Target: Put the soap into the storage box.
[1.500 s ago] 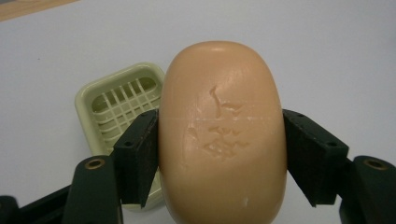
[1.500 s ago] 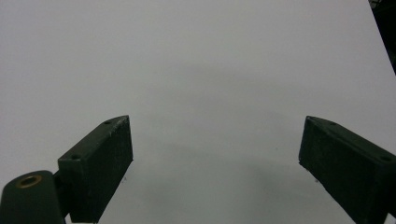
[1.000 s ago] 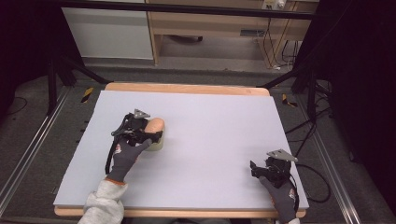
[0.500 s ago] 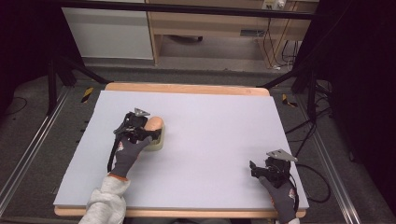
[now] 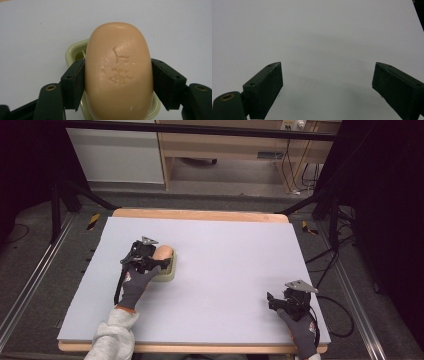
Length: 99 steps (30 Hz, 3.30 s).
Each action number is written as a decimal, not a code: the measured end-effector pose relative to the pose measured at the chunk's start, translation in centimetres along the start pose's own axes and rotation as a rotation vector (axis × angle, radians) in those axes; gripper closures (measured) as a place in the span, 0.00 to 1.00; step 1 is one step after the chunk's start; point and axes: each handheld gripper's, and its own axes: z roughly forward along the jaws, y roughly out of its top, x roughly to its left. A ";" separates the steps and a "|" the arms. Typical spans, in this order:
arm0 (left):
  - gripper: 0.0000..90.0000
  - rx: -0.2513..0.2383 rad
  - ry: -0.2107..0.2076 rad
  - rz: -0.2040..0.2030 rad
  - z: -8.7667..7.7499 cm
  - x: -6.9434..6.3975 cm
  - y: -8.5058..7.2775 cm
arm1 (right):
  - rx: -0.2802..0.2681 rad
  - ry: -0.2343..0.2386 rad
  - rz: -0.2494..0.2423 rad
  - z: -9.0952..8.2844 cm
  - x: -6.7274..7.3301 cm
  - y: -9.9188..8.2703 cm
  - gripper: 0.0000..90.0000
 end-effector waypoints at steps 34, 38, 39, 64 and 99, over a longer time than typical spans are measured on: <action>0.35 0.070 0.017 0.017 2.2 -0.2 -0.9 | 0.000 0.001 -0.002 0.0 0.0 0.0 0.11; 0.35 0.069 0.021 0.011 2.2 -0.3 -0.9 | -0.002 0.001 -0.004 0.0 0.0 0.0 0.11; 0.35 0.068 0.021 0.010 2.2 -0.3 -0.9 | -0.001 0.000 -0.004 0.0 0.0 0.0 0.11; 0.30 -0.045 -0.023 0.007 -1.4 -0.5 -0.9 | -0.007 -0.010 0.003 -0.1 0.0 0.0 0.10; 0.22 -0.049 0.020 0.009 -6.7 2.1 -11.5 | -0.013 -0.072 0.031 -0.6 -1.2 -0.3 0.07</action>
